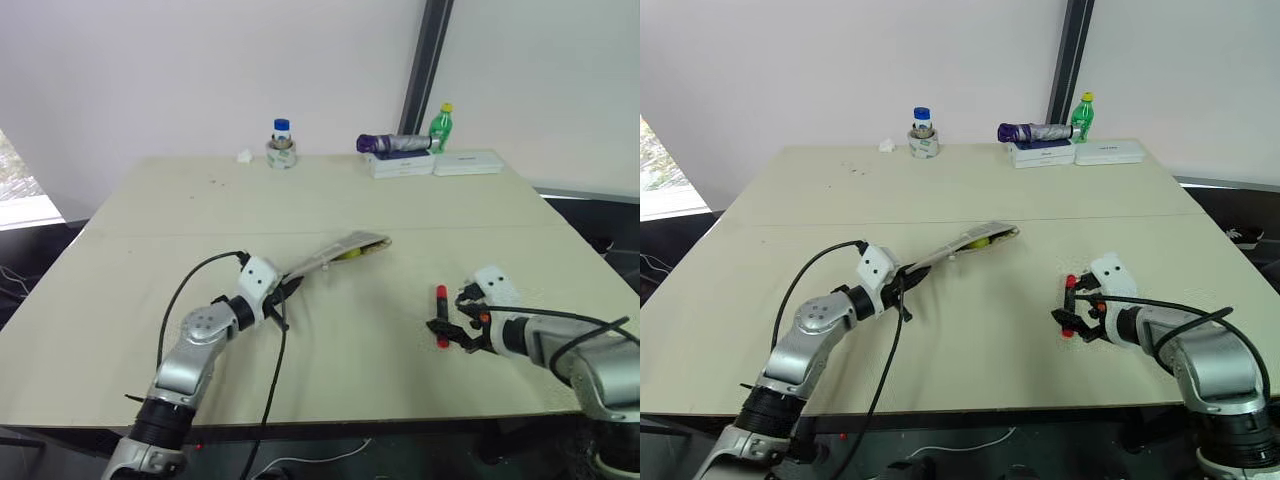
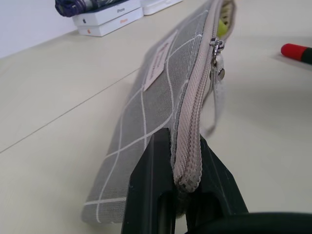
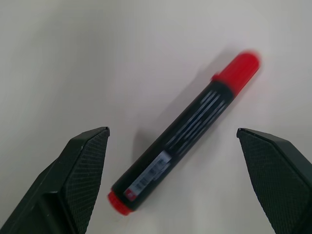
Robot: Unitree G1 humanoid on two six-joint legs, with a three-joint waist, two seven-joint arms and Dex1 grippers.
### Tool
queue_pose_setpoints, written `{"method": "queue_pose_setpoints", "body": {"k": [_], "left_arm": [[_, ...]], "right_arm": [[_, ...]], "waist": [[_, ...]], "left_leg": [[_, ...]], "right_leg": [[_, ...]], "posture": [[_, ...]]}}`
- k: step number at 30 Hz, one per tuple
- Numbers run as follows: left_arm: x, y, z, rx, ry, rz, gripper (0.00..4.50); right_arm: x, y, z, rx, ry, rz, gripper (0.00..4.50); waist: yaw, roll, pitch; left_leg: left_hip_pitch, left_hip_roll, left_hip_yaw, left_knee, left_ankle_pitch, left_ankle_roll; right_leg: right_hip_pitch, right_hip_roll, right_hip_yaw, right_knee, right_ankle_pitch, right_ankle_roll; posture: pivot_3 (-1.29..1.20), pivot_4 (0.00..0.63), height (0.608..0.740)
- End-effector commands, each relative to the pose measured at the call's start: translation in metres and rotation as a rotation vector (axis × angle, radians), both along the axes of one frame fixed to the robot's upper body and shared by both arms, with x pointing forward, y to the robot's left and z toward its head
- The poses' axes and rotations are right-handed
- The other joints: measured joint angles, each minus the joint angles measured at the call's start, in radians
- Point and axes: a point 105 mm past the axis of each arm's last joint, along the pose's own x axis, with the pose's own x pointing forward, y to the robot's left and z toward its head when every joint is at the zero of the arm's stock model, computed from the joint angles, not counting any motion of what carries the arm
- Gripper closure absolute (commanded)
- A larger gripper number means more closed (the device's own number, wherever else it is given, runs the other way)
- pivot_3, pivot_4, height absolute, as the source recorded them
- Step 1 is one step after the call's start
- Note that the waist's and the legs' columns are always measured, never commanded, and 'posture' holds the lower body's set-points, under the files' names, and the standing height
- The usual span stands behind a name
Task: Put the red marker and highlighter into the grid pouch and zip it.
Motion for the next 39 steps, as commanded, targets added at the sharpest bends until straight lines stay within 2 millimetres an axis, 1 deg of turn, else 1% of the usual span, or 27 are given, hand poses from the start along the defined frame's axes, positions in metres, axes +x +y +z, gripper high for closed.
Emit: {"method": "queue_pose_setpoints", "body": {"k": [1, 2, 4, 8, 9, 11, 14, 16, 17, 20, 25, 39], "left_arm": [[-0.001, -0.008, 0.01, 0.002, -0.057, -0.023, 4.5], [-0.002, -0.009, 0.01, 0.002, -0.058, -0.027, 4.5], [-0.002, -0.01, 0.009, 0.003, -0.059, -0.031, 4.5], [-0.002, -0.008, 0.01, 0.001, -0.06, -0.031, 4.5], [-0.002, -0.008, 0.01, 0.0, -0.061, -0.03, 4.5], [-0.001, -0.007, 0.011, -0.002, -0.061, -0.029, 4.5], [-0.001, -0.007, 0.012, 0.0, -0.063, -0.036, 4.5], [-0.001, -0.008, 0.012, 0.002, -0.065, -0.042, 4.5], [-0.002, -0.008, 0.012, 0.004, -0.067, -0.044, 4.5], [-0.002, -0.009, 0.013, 0.011, -0.073, -0.052, 4.5], [-0.003, -0.011, 0.013, 0.017, -0.079, -0.056, 4.5], [-0.006, -0.014, 0.012, 0.038, -0.087, -0.076, 4.5]], "right_arm": [[0.001, -0.007, 0.003, -0.014, -0.023, -0.056, 0.68], [0.001, -0.007, 0.004, -0.013, -0.024, -0.064, 0.99], [0.0, -0.007, 0.007, -0.016, -0.033, -0.061, 1.98], [0.001, -0.006, 0.015, -0.046, -0.06, -0.037, 4.1], [0.001, -0.006, 0.019, -0.07, -0.075, -0.023, 4.2], [0.003, 0.0, 0.036, -0.139, -0.147, 0.063, 4.2], [0.0, 0.027, 0.073, -0.208, -0.295, 0.265, 4.2], [-0.001, 0.037, 0.086, -0.23, -0.332, 0.327, 4.2], [0.0, 0.04, 0.089, -0.248, -0.338, 0.346, 4.2], [0.001, 0.048, 0.087, -0.331, -0.343, 0.414, 4.2], [0.001, 0.054, 0.083, -0.37, -0.338, 0.468, 4.2], [0.007, 0.06, 0.077, -0.44, -0.34, 0.516, 4.2]], "waist": [[0.0, 0.0, 0.0], [0.0, 0.0, 0.0], [0.0, 0.0, 0.0], [0.0, 0.0, 0.0], [0.0, 0.0, 0.0], [0.0, 0.0, 0.0], [-0.004, 0.001, 0.001], [-0.007, 0.001, 0.001], [-0.005, 0.001, 0.001], [0.002, 0.0, 0.001], [0.001, 0.0, 0.001], [0.0, 0.0, 0.001]], "left_leg": [[0.0, 0.0, 0.0, 0.0, 0.0, 0.0], [0.0, 0.0, 0.0, 0.0, 0.0, 0.0], [0.0, 0.0, 0.0, 0.0, 0.0, 0.0], [0.0, 0.0, 0.0, 0.0, 0.0, 0.0], [0.0, 0.0, 0.0, 0.0, 0.0, 0.0], [0.0, 0.0, 0.0, 0.0, 0.0, 0.0], [0.0, 0.0, 0.0, 0.0, 0.0, 0.0], [0.0, 0.0, 0.001, 0.0, 0.0, 0.0], [0.0, 0.001, 0.0, 0.0, 0.0, 0.0], [0.0, 0.001, -0.001, 0.0, 0.0, 0.0], [0.0, 0.0, 0.0, 0.0, 0.0, 0.0], [0.0, 0.0, 0.0, 0.0, 0.0, 0.0]], "right_leg": [[0.0, 0.0, 0.0, 0.0, 0.0, 0.0], [0.0, 0.0, 0.0, 0.0, 0.0, 0.0], [0.0, 0.0, 0.0, 0.0, 0.0, 0.0], [0.0, 0.0, 0.0, 0.0, 0.0, 0.0], [0.0, 0.0, 0.0, 0.0, 0.0, 0.0], [0.0, 0.0, 0.0, 0.0, 0.0, 0.0], [0.0, 0.0, 0.0, 0.0, 0.0, 0.0], [0.0, 0.001, 0.0, 0.0, 0.0, 0.0], [0.0, 0.002, 0.0, 0.0, 0.0, 0.0], [0.001, 0.002, -0.001, 0.0, 0.0, 0.0], [0.0, -0.001, -0.001, -0.001, 0.0, 0.0], [0.0, 0.0, -0.001, -0.001, 0.0, 0.0]], "posture": [[0.0, 0.15, 0.74], [0.0, 0.15, 0.74], [0.0, 0.15, 0.74], [0.0, 0.15, 0.74], [0.0, 0.15, 0.74], [0.0, 0.15, 0.74], [0.0, 0.15, 0.74], [0.0, 0.15, 0.74], [0.0, 0.15, 0.74], [0.0, 0.15, 0.74], [0.0, 0.15, 0.74], [0.0, 0.15, 0.74]]}}
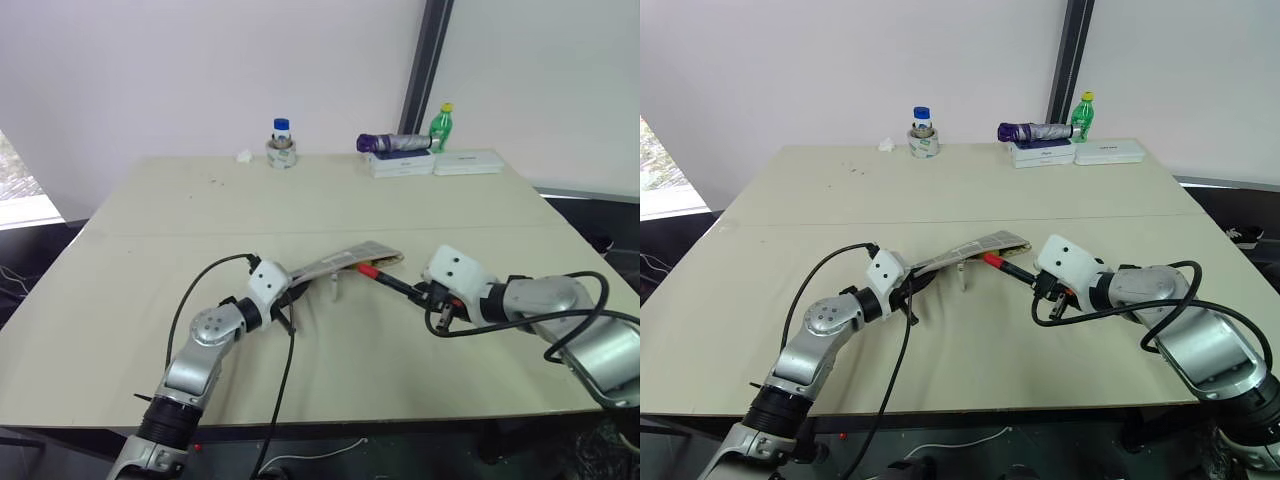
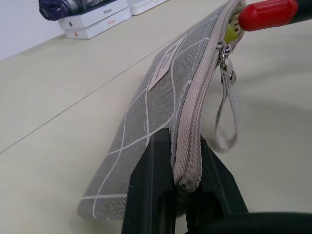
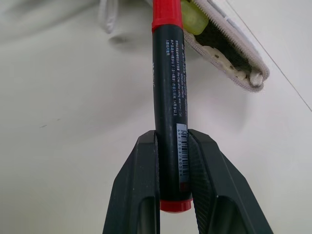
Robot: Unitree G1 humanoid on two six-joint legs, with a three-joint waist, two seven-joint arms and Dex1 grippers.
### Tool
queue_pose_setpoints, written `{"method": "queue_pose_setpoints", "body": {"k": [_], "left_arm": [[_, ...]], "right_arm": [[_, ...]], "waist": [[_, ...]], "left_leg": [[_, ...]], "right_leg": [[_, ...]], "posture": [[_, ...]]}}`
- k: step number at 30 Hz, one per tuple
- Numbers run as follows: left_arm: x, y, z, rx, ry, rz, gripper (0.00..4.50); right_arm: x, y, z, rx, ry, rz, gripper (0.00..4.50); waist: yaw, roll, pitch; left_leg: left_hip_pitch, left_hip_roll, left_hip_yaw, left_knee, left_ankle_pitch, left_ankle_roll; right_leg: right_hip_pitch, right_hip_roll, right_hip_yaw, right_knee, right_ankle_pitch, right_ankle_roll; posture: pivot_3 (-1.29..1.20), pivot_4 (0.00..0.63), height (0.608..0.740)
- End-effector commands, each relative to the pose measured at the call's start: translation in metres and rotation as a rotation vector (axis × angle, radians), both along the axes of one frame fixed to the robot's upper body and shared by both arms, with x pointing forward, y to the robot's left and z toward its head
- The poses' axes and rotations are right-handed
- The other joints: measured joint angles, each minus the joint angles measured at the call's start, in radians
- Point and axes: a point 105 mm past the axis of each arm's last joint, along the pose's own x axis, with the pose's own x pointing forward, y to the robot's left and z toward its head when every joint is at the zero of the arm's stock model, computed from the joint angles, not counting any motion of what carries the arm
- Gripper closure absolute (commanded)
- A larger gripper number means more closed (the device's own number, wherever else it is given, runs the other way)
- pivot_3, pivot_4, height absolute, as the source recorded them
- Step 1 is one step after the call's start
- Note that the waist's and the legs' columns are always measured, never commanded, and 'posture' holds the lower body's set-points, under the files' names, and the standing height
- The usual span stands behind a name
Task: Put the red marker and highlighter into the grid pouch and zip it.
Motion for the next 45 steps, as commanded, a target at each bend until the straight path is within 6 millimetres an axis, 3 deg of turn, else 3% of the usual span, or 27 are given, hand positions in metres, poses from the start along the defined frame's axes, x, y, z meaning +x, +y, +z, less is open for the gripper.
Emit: {"method": "queue_pose_setpoints", "body": {"k": [1, 11, 24, 33, 41, 45], "left_arm": [[-0.003, -0.006, 0.015, 0.001, -0.068, -0.032, 4.5], [-0.006, -0.009, 0.014, 0.015, -0.077, -0.05, 4.5], [-0.023, -0.025, 0.007, 0.213, -0.183, -0.21, 4.5], [-0.035, -0.04, 0.004, 0.248, -0.191, -0.283, 4.5], [-0.031, -0.033, 0.004, 0.238, -0.164, -0.255, 4.5], [-0.02, -0.024, 0.009, 0.164, -0.103, -0.192, 4.5]], "right_arm": [[0.003, 0.003, 0.011, -0.025, -0.056, 0.02, 4.2], [0.008, 0.01, 0.01, -0.071, -0.067, 0.053, 4.2], [0.016, 0.014, 0.01, -0.257, -0.13, 0.111, 4.2], [0.022, 0.04, 0.013, -0.292, -0.161, 0.184, 4.2], [0.024, 0.041, 0.022, -0.3, -0.191, 0.206, 4.2], [0.02, 0.038, 0.038, -0.231, -0.209, 0.197, 2.16]], "waist": [[0.0, 0.0, 0.0], [0.0, 0.0, 0.0], [-0.001, 0.0, 0.0], [-0.002, 0.0, 0.0], [-0.002, 0.0, 0.0], [-0.002, 0.0, 0.0]], "left_leg": [[0.0, 0.0, 0.0, 0.0, 0.0, 0.0], [0.0, 0.0, 0.0, 0.0, 0.0, 0.0], [0.0, 0.0, 0.0, 0.0, 0.0, 0.0], [0.0, 0.0, 0.0, 0.0, 0.0, 0.0], [0.0, 0.0, 0.0, 0.0, 0.0, 0.0], [0.0, 0.0, 0.0, 0.0, 0.0, 0.0]], "right_leg": [[0.0, 0.0, 0.0, 0.0, 0.0, 0.0], [0.0, 0.0, 0.0, 0.0, 0.0, 0.0], [0.0, 0.0, 0.0, 0.0, 0.0, 0.0], [-0.001, 0.0, 0.0, 0.0, 0.0, 0.0], [-0.001, 0.0, 0.0, 0.0, 0.0, 0.0], [-0.001, 0.0, 0.0, 0.001, 0.0, 0.0]], "posture": [[0.0, 0.15, 0.74], [0.0, 0.15, 0.74], [0.0, 0.15, 0.74], [0.0, 0.15, 0.74], [0.0, 0.15, 0.74], [0.0, 0.15, 0.74]]}}
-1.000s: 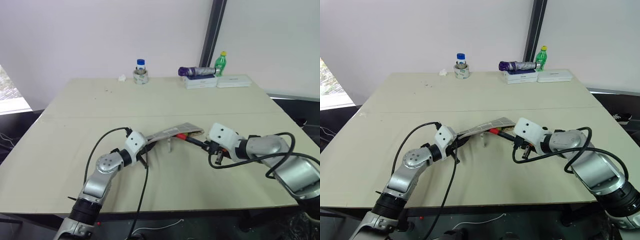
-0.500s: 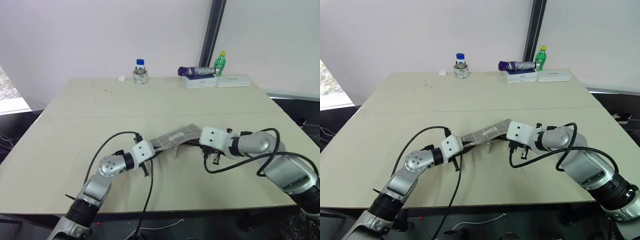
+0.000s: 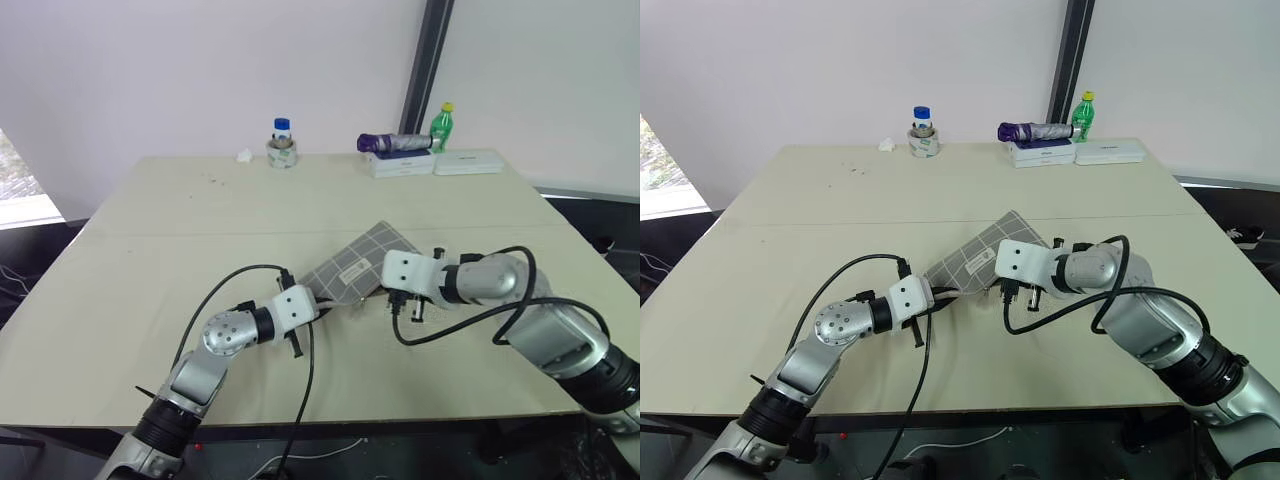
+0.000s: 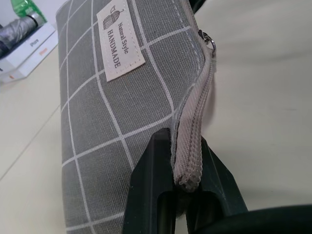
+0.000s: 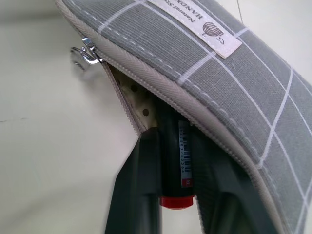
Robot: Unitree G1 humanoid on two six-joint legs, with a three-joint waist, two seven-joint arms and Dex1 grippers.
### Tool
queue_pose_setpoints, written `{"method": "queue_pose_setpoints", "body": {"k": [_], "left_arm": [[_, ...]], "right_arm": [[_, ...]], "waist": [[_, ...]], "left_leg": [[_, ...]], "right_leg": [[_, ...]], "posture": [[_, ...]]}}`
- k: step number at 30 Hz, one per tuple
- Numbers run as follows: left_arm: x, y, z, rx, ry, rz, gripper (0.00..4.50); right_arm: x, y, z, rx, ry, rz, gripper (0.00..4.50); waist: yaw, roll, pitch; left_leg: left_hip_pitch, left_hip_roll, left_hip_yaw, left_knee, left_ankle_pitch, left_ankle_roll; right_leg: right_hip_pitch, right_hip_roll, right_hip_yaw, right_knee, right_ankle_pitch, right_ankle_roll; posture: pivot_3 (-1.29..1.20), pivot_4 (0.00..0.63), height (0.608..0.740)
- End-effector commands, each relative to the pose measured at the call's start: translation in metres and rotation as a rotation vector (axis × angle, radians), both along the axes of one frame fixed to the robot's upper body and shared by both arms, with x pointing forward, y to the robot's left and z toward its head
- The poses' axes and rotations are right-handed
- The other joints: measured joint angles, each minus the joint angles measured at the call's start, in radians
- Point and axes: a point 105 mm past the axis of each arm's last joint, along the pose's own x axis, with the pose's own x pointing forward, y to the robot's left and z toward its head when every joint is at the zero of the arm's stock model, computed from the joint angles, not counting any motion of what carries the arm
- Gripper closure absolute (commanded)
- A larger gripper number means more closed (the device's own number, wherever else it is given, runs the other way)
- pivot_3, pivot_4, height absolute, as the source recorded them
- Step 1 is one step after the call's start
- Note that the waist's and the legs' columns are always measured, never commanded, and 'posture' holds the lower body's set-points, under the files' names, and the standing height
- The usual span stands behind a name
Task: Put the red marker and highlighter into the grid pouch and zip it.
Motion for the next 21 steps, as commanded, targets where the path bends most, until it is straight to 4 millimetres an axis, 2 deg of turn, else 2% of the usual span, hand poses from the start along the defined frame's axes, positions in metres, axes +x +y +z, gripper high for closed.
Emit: {"method": "queue_pose_setpoints", "body": {"k": [1, 2, 6, 8, 10, 15, 21], "left_arm": [[0.009, 0.006, 0.018, -0.094, 0.021, 0.05, 4.5], [0.012, 0.009, 0.02, -0.121, 0.041, 0.07, 4.5], [0.018, 0.011, 0.028, -0.196, 0.091, 0.106, 4.5], [0.021, 0.009, 0.036, -0.276, 0.155, 0.117, 4.5], [0.022, 0.006, 0.043, -0.329, 0.202, 0.114, 4.5], [0.022, -0.007, 0.052, -0.391, 0.318, 0.081, 4.5], [0.024, -0.015, 0.058, -0.437, 0.405, 0.078, 4.5]], "right_arm": [[-0.006, 0.002, 0.037, 0.094, -0.082, 0.029, 1.66], [-0.011, 0.002, 0.043, 0.125, -0.076, 0.042, 1.19], [-0.023, -0.001, 0.058, 0.211, -0.066, 0.067, 1.19], [-0.031, -0.002, 0.066, 0.307, -0.044, 0.076, 1.19], [-0.034, -0.003, 0.068, 0.368, -0.023, 0.069, 1.19], [-0.04, 0.014, 0.038, 0.528, 0.132, 0.03, 1.19], [-0.012, 0.021, 0.018, 0.752, 0.153, -0.197, 1.19]], "waist": [[0.0, 0.0, 0.0], [0.0, 0.0, 0.0], [0.0, 0.0, 0.0], [0.0, 0.0, 0.0], [0.001, 0.0, 0.0], [0.0, 0.0, 0.0], [-0.002, 0.0, 0.0]], "left_leg": [[0.0, 0.0, 0.0, 0.0, 0.0, 0.0], [0.0, 0.0, 0.0, 0.0, 0.0, 0.0], [0.0, 0.0, 0.0, 0.0, 0.0, 0.0], [0.0, 0.0, 0.0, 0.0, 0.0, 0.0], [0.0, 0.0, 0.0, 0.001, 0.0, 0.0], [0.0, 0.0, -0.001, 0.002, 0.0, 0.0], [0.001, 0.0, -0.001, 0.002, 0.001, -0.001]], "right_leg": [[0.0, 0.0, 0.0, 0.0, 0.0, 0.0], [0.0, 0.0, 0.0, 0.0, 0.0, 0.0], [0.0, 0.0, 0.0, 0.0, 0.0, 0.0], [0.001, 0.0, 0.0, 0.0, 0.0, 0.0], [0.001, 0.0, 0.0, 0.001, 0.0, 0.0], [0.002, 0.001, -0.001, 0.002, 0.0, 0.0], [0.0, 0.002, 0.0, 0.004, 0.0, 0.0]], "posture": [[0.0, 0.15, 0.74], [0.0, 0.15, 0.74], [0.0, 0.15, 0.74], [0.0, 0.15, 0.74], [0.0, 0.15, 0.74], [0.0, 0.15, 0.74], [0.0, 0.15, 0.74]]}}
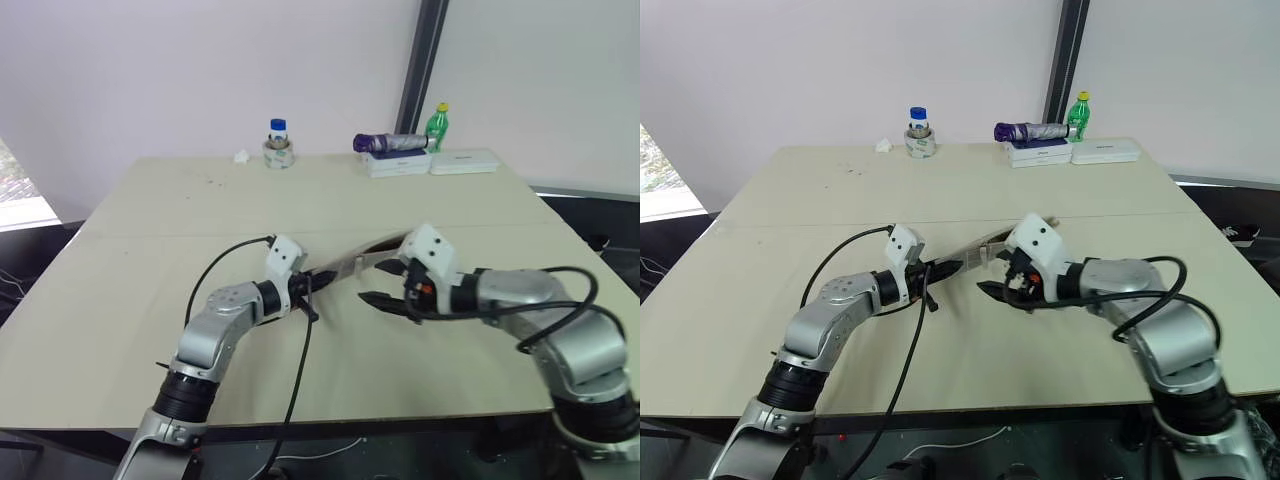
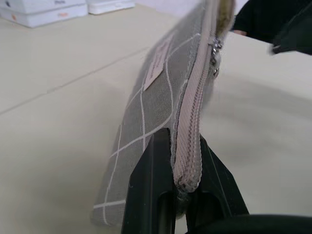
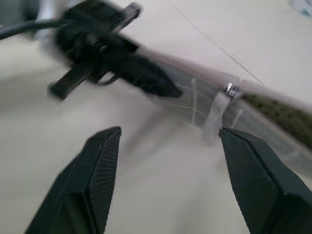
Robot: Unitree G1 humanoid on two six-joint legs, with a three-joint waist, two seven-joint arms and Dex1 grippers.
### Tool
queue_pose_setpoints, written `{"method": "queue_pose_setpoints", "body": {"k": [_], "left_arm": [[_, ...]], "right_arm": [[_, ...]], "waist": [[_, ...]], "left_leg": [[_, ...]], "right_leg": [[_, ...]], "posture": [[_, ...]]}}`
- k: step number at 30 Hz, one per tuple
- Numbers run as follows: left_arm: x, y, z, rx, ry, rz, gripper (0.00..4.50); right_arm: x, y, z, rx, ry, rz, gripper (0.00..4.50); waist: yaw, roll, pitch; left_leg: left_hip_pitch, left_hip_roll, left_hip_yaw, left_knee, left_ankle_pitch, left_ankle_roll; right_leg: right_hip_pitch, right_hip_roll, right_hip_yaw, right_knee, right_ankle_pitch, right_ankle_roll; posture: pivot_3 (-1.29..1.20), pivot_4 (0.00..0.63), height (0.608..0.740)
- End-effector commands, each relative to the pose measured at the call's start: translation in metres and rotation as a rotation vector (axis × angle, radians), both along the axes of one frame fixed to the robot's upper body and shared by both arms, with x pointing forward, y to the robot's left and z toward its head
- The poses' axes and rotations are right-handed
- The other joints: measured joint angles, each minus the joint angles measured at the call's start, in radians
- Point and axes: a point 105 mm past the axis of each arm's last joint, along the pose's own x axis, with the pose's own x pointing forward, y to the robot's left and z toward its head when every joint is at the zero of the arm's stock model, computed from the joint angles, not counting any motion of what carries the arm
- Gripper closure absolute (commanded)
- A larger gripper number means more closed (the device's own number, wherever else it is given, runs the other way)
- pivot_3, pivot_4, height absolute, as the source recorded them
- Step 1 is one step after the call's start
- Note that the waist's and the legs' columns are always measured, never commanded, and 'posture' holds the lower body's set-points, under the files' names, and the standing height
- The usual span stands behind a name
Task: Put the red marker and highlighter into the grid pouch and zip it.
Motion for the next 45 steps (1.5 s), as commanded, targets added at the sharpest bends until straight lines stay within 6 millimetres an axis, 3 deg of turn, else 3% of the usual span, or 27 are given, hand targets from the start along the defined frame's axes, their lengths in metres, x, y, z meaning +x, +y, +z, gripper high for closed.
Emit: {"method": "queue_pose_setpoints", "body": {"k": [1, 8, 11, 15, 22, 29, 33, 45], "left_arm": [[-0.003, -0.004, 0.024, -0.072, -0.021, -0.018, 4.5], [-0.007, -0.007, 0.026, -0.081, 0.0, -0.035, 4.5], [-0.008, -0.008, 0.024, -0.076, 0.003, -0.036, 4.5], [-0.008, -0.007, 0.024, -0.077, 0.005, -0.029, 4.5], [0.001, 0.006, 0.021, -0.025, -0.054, 0.035, 4.5], [0.013, 0.044, 0.005, 0.147, -0.142, 0.099, 4.5], [0.019, 0.06, -0.002, 0.219, -0.175, 0.131, 4.5], [0.018, 0.065, -0.012, 0.269, -0.231, 0.143, 4.5]], "right_arm": [[0.015, -0.006, 0.002, 0.057, -0.019, -0.127, 1.19], [0.029, -0.004, -0.003, 0.14, -0.011, -0.204, 1.19], [0.033, -0.003, -0.001, 0.161, -0.011, -0.223, 2.42], [0.033, -0.001, 0.001, 0.201, 0.001, -0.221, 4.45], [0.027, -0.012, 0.006, 0.162, -0.004, -0.218, 4.45], [0.035, -0.083, 0.024, 0.039, -0.079, -0.394, 4.45], [0.034, -0.108, 0.032, 0.004, -0.101, -0.447, 4.45], [0.029, -0.108, 0.03, -0.008, -0.092, -0.415, 4.45]], "waist": [[0.001, 0.0, 0.0], [0.001, 0.0, 0.0], [0.0, 0.0, 0.0], [0.0, 0.0, 0.0], [0.001, 0.0, 0.0], [-0.004, 0.0, 0.0], [-0.003, 0.0, 0.0], [-0.001, 0.0, 0.0]], "left_leg": [[0.0, 0.0, 0.0, 0.0, 0.0, 0.0], [0.0, 0.0, 0.0, 0.0, 0.0, 0.0], [0.0, 0.0, 0.0, 0.0, 0.0, 0.0], [0.0, 0.0, 0.0, 0.0, 0.0, 0.0], [0.0, 0.0, 0.0, 0.0, 0.0, 0.0], [0.001, -0.001, 0.002, 0.0, 0.0, 0.0], [0.001, 0.0, 0.002, -0.001, 0.0, 0.0], [0.001, 0.001, 0.002, -0.001, 0.0, 0.0]], "right_leg": [[0.0, 0.0, 0.0, 0.0, 0.0, 0.0], [0.0, 0.0, 0.0, 0.0, 0.0, 0.0], [0.0, 0.0, 0.0, 0.0, 0.0, 0.0], [0.0, 0.0, 0.0, 0.0, 0.0, 0.0], [0.0, 0.0, 0.0, 0.0, 0.0, 0.0], [0.0, 0.0, 0.001, -0.001, 0.0, 0.0], [0.0, 0.001, 0.002, -0.001, 0.0, 0.0], [0.0, 0.0, 0.002, -0.001, 0.0, 0.0]], "posture": [[0.0, 0.15, 0.74], [0.0, 0.15, 0.74], [0.0, 0.15, 0.74], [0.0, 0.15, 0.74], [0.0, 0.15, 0.74], [0.0, 0.15, 0.74], [0.0, 0.15, 0.74], [0.0, 0.15, 0.74]]}}
